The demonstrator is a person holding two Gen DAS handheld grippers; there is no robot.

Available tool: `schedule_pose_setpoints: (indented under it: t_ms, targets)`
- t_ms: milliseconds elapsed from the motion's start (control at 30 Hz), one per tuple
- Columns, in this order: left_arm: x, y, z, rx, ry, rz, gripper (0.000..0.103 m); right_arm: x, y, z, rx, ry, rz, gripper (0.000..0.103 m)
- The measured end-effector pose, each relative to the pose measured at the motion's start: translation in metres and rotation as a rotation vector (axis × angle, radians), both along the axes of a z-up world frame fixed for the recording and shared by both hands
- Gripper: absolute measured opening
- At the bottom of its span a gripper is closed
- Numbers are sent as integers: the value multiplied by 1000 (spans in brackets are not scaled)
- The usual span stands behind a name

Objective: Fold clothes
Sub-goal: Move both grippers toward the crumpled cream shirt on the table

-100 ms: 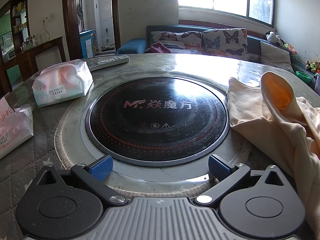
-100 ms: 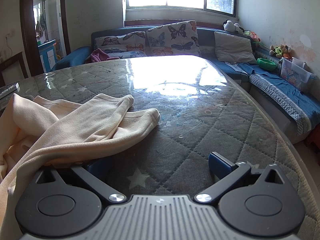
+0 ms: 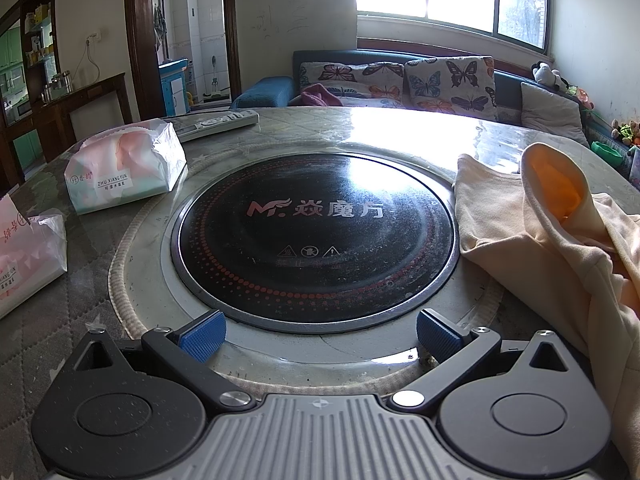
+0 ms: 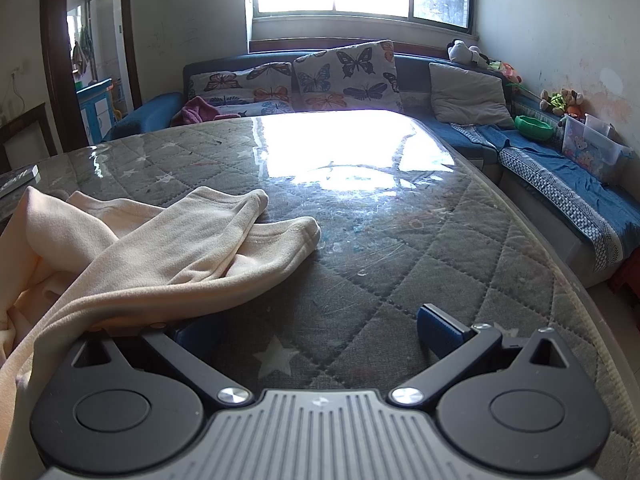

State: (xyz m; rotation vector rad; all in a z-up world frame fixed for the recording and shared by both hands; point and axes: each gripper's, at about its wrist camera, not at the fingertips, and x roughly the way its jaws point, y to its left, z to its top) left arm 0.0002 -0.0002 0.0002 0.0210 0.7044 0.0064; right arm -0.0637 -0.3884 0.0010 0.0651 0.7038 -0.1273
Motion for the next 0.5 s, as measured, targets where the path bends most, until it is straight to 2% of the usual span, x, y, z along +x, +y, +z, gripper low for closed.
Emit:
schedule_pose_setpoints:
  t_ms: [167,333,500]
  targets:
    - [1,-2,0,5,5,12,103,-4,-3,1,6,25,25,103]
    - [-7,-3,5,-4,7,37,103,-37,3,11,10,-12,54,103]
    - [-22,-9,11,-4,15,1,103,-58,14,17,46,-58,112,103]
